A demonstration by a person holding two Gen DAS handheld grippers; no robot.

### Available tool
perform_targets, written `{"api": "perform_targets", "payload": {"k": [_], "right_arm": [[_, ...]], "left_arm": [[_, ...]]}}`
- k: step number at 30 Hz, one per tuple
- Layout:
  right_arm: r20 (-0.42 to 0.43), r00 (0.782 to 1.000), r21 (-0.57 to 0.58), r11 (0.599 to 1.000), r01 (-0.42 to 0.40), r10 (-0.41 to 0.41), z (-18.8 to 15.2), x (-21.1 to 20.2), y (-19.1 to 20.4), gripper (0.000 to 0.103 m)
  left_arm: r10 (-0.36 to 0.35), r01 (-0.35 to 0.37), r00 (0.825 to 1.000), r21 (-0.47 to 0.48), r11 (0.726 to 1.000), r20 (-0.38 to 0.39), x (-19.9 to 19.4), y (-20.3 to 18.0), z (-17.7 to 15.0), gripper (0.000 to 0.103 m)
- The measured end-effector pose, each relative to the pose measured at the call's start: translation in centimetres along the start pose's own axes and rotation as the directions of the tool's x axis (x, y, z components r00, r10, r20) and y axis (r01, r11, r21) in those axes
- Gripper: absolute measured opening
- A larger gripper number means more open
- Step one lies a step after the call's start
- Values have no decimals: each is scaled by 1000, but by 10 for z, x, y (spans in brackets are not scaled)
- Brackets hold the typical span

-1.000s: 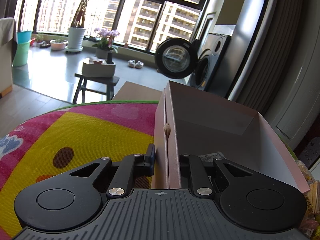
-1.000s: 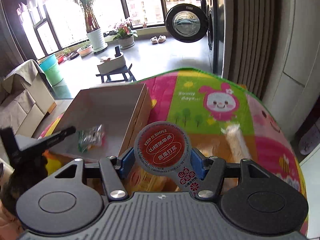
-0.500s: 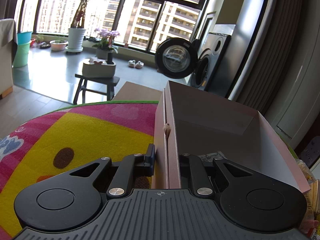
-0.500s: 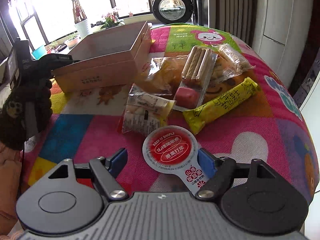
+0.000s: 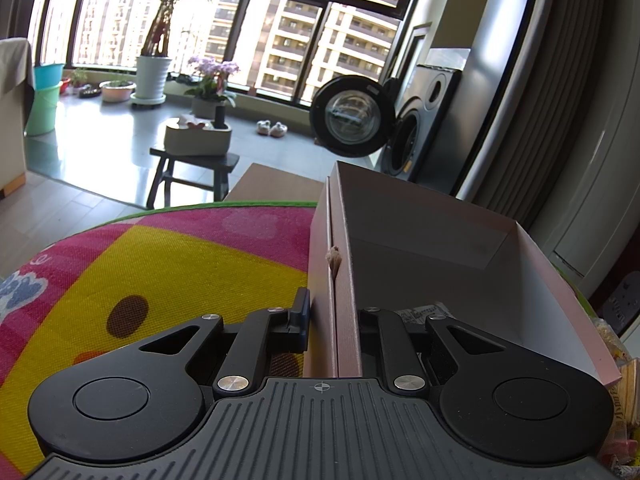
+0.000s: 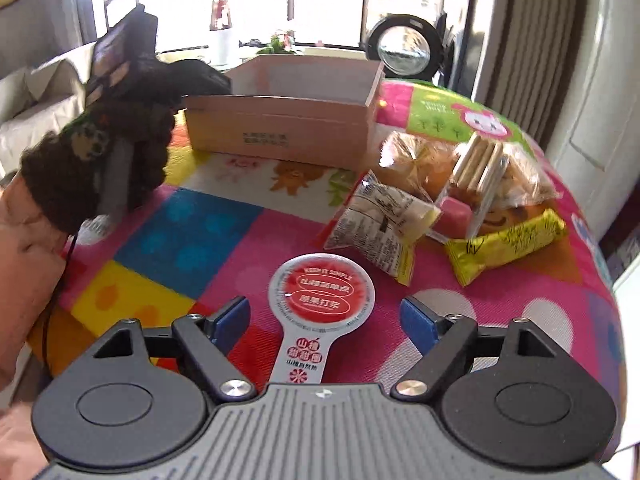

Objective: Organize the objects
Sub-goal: 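Carry the red lid over the box and release it inside with the right tool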

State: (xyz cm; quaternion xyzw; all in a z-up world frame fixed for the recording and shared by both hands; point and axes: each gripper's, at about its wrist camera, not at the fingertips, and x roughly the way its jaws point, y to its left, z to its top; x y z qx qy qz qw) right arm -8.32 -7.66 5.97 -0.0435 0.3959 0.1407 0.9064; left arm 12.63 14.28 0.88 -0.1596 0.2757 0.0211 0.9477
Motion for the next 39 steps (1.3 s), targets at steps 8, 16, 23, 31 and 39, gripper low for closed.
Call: {"api": "perform_targets", "payload": {"k": [8, 16, 23, 31, 39], "right_arm": [[-18, 999, -21, 999, -33, 33, 0, 0, 2, 61], [124, 981, -30, 989, -145, 148, 59, -29, 10, 61], [234, 967, -60, 994, -92, 104, 174, 5, 12, 61], [222, 974, -20, 999, 41, -35, 236, 78, 10, 77], [199, 975, -73, 990, 119, -103, 148, 58, -2, 88]], "left_arm": [[2, -2, 1000, 5, 1000, 0, 0, -2, -1, 16], [6, -6, 1000, 12, 1000, 4, -1, -1, -1, 16], [13, -13, 1000, 21, 1000, 9, -3, -1, -2, 16], [7, -7, 1000, 15, 1000, 6, -4, 2, -2, 16], [3, -4, 1000, 13, 1000, 3, -4, 2, -2, 17]]}}
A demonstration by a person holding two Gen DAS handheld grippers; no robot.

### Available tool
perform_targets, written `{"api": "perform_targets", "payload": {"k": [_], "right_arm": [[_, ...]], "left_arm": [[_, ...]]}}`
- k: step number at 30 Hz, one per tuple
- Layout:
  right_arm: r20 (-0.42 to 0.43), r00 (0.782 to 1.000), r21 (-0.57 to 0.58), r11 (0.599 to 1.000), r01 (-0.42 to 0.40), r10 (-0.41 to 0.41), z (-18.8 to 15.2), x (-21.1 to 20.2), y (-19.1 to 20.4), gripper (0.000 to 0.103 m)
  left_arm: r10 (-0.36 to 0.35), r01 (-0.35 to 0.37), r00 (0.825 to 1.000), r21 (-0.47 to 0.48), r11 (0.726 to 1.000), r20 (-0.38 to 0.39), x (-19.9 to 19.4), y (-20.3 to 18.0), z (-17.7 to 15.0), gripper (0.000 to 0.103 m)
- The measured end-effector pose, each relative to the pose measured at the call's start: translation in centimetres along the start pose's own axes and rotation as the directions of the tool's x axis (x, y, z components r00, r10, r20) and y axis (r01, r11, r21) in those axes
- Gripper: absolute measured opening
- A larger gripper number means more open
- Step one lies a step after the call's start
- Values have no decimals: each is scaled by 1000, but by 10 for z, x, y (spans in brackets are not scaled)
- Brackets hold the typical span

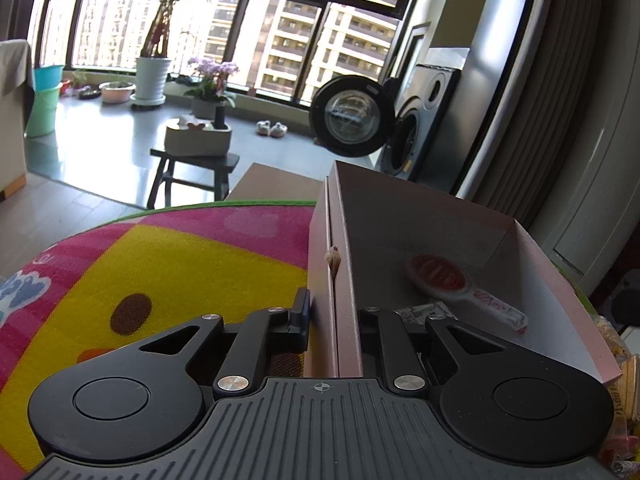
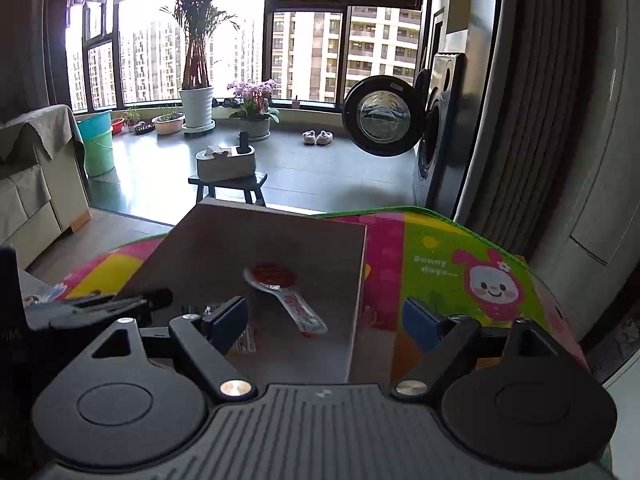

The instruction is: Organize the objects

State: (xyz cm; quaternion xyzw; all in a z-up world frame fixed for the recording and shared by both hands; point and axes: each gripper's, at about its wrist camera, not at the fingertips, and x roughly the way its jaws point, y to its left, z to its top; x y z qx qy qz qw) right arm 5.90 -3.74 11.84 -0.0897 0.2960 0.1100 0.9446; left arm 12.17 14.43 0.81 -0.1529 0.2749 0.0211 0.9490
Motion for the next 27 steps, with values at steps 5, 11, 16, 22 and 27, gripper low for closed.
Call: {"api": "perform_targets", "payload": {"k": [5, 11, 16, 22, 27], "right_arm": [[34, 998, 3, 999, 49, -49, -60, -46, -12, 103], [17, 992, 66, 990, 124, -126, -106, -74, -41, 103], [-19, 989, 240, 960, 146, -145, -120, -70, -68, 103], [20, 978, 220, 955, 198, -207, -89, -53, -103, 103], [-124, 977, 365, 908, 205, -171, -51, 8, -176, 101]], "left_arm": [[4, -4, 1000, 4, 1000, 2, -1, -1, -1, 16], [7, -7, 1000, 8, 1000, 5, -1, -2, -1, 16], [7, -7, 1000, 7, 1000, 6, -1, -2, 0, 16], [7, -7, 1000, 8, 1000, 6, -1, -2, 0, 16], [7, -7, 1000, 8, 1000, 6, -1, -2, -1, 16]]}}
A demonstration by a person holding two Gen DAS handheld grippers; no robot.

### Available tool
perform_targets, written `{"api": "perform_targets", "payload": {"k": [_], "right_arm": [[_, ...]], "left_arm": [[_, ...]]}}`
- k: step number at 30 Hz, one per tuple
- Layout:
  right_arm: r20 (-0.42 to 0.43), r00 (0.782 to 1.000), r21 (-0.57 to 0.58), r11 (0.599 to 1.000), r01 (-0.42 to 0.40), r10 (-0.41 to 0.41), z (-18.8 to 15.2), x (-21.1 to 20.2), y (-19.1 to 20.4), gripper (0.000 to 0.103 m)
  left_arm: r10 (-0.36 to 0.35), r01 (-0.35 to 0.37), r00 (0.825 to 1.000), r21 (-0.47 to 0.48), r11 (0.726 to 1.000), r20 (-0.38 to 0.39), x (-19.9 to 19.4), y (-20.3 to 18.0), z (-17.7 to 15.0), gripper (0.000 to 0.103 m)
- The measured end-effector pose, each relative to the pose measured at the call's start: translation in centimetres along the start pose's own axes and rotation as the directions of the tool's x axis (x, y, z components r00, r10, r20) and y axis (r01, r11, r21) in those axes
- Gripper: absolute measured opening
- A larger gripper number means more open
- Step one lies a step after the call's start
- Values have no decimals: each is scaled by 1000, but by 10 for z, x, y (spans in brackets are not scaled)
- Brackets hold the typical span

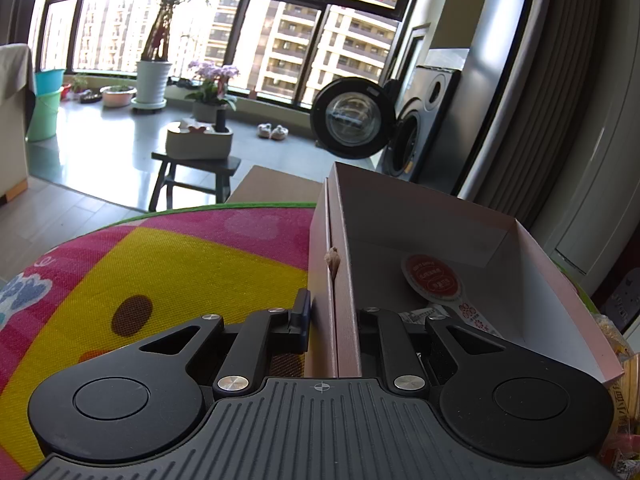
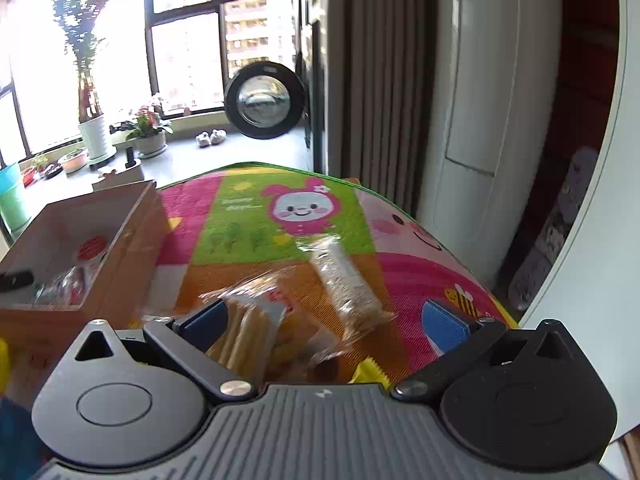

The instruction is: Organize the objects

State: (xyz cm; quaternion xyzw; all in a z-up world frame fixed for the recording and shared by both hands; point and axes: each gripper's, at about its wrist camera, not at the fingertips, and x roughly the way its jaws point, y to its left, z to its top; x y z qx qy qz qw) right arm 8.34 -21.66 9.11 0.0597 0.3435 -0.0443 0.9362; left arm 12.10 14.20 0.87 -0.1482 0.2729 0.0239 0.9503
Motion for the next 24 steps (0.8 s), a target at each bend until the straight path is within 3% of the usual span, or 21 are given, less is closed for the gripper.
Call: {"api": "perform_targets", "payload": {"k": [1, 3, 6, 8, 11, 12, 15, 19, 23, 24], "right_arm": [[-24, 1000, 31, 1000, 6, -5, 8, 14, -7, 99], [-69, 997, 57, 998, 25, -21, 20, 38, -13, 83], [-112, 993, 56, 997, 52, -45, 27, 69, -12, 73], [-132, 991, 39, 998, 41, -35, 28, 82, -7, 69], [-161, 987, 8, 1000, 3, -2, 27, 88, 4, 50], [-172, 985, -7, 1000, -1, 0, 26, 87, 9, 40], [-180, 983, -89, 996, 9, -25, 18, 79, 21, 31], [-171, 985, -79, 997, 7, -21, 14, 49, 18, 25], [-87, 996, -74, 997, 0, -6, 14, -3, 14, 23], [-66, 998, -72, 997, -12, 7, 13, -17, 15, 17]], "left_arm": [[0, 0, 1000, 0, 1000, 0, 0, 0, 0, 16], [0, 0, 1000, 0, 1000, 0, 0, 0, 0, 16], [-1, 1, 1000, -1, 1000, 0, 0, 0, 0, 16], [-1, 1, 1000, -1, 1000, 0, 0, 0, 0, 16], [-1, 1, 1000, -1, 1000, 0, 0, 0, 0, 16], [-1, 1, 1000, -1, 1000, 0, 0, 0, 0, 16], [-2, 2, 1000, -2, 1000, -1, 0, -1, 1, 16], [-2, 2, 1000, -2, 1000, -1, 1, -2, 1, 17], [-3, 3, 1000, -3, 1000, -1, 2, -3, 1, 17], [-3, 3, 1000, -3, 1000, -2, 1, -3, 1, 17]]}}
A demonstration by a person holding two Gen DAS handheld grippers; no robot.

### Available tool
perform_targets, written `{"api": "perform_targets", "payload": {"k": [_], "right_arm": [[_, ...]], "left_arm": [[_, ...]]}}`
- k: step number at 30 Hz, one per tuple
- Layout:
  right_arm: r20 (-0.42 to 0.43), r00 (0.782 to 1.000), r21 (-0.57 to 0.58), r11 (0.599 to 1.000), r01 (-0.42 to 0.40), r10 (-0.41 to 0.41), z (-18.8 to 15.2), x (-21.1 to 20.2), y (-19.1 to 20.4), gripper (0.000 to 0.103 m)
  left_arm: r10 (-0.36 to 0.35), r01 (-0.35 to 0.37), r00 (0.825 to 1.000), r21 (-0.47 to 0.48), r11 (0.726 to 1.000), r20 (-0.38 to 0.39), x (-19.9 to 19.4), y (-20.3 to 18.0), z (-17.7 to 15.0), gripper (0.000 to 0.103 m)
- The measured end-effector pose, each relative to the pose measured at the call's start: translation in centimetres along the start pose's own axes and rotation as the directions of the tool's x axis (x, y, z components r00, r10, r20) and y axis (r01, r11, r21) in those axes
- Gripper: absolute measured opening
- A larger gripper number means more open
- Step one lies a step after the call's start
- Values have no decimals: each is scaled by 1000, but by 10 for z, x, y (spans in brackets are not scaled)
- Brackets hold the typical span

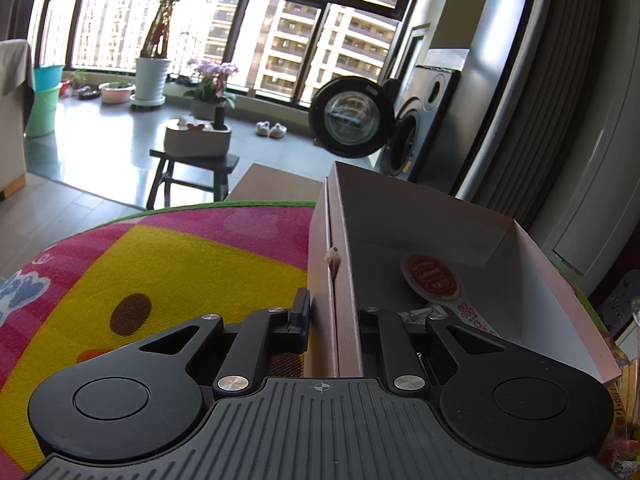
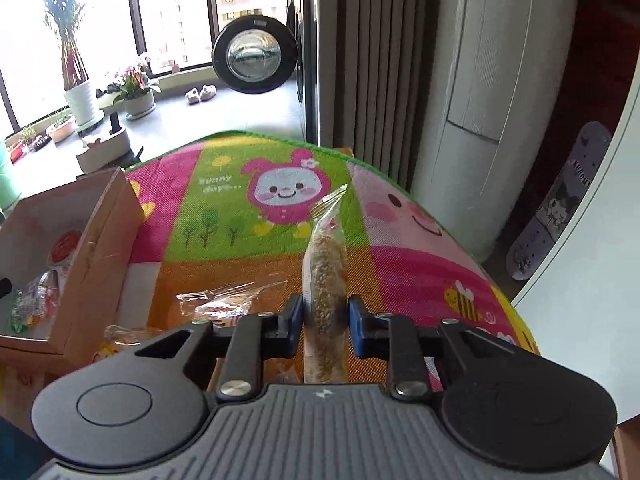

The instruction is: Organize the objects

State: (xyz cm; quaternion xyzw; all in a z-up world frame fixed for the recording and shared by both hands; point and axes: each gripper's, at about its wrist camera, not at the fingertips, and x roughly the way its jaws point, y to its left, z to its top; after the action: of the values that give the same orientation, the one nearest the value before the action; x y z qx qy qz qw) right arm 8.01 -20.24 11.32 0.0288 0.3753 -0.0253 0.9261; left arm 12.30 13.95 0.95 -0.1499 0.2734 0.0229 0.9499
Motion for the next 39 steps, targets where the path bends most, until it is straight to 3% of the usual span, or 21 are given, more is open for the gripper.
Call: {"api": "perform_targets", "payload": {"k": [6, 10, 14, 16, 18, 24, 29, 32, 34, 39], "right_arm": [[63, 988, -87, 987, -137, 143, -32, -73, 40, 17], [30, 961, -112, 957, -269, 273, -56, -87, 73, 17], [-5, 961, -175, 946, -275, 278, -76, -84, 96, 17], [-8, 971, -236, 943, -234, 239, -90, -84, 106, 28], [1, 979, -264, 944, -198, 206, -105, -86, 110, 70], [35, 992, -358, 928, -101, 121, -140, -89, 115, 100], [-39, 985, -345, 923, -168, 165, -160, -79, 125, 103], [-31, 986, -334, 928, -166, 165, -169, -71, 133, 103], [-8, 986, -302, 940, -161, 167, -171, -69, 136, 103], [-54, 978, -195, 958, -208, 201, -167, -60, 128, 103]], "left_arm": [[1, -1, 1000, 1, 1000, -1, 1, -1, 0, 17], [1, -1, 1000, 1, 1000, -1, 1, -1, -1, 17], [1, -1, 1000, 1, 1000, -1, 0, -1, -1, 16], [1, -1, 1000, 1, 1000, -1, 0, -1, -1, 17], [1, -1, 1000, 1, 1000, -1, 0, 0, -1, 17], [1, -1, 1000, 1, 1000, -1, 0, -1, -1, 17], [2, -2, 1000, 2, 1000, -1, 0, -1, -1, 17], [1, -1, 1000, 2, 1000, -1, 0, -1, -1, 17], [2, -2, 1000, 2, 1000, -1, 0, -1, -1, 17], [2, -2, 1000, 2, 1000, -1, 0, -1, -1, 17]]}}
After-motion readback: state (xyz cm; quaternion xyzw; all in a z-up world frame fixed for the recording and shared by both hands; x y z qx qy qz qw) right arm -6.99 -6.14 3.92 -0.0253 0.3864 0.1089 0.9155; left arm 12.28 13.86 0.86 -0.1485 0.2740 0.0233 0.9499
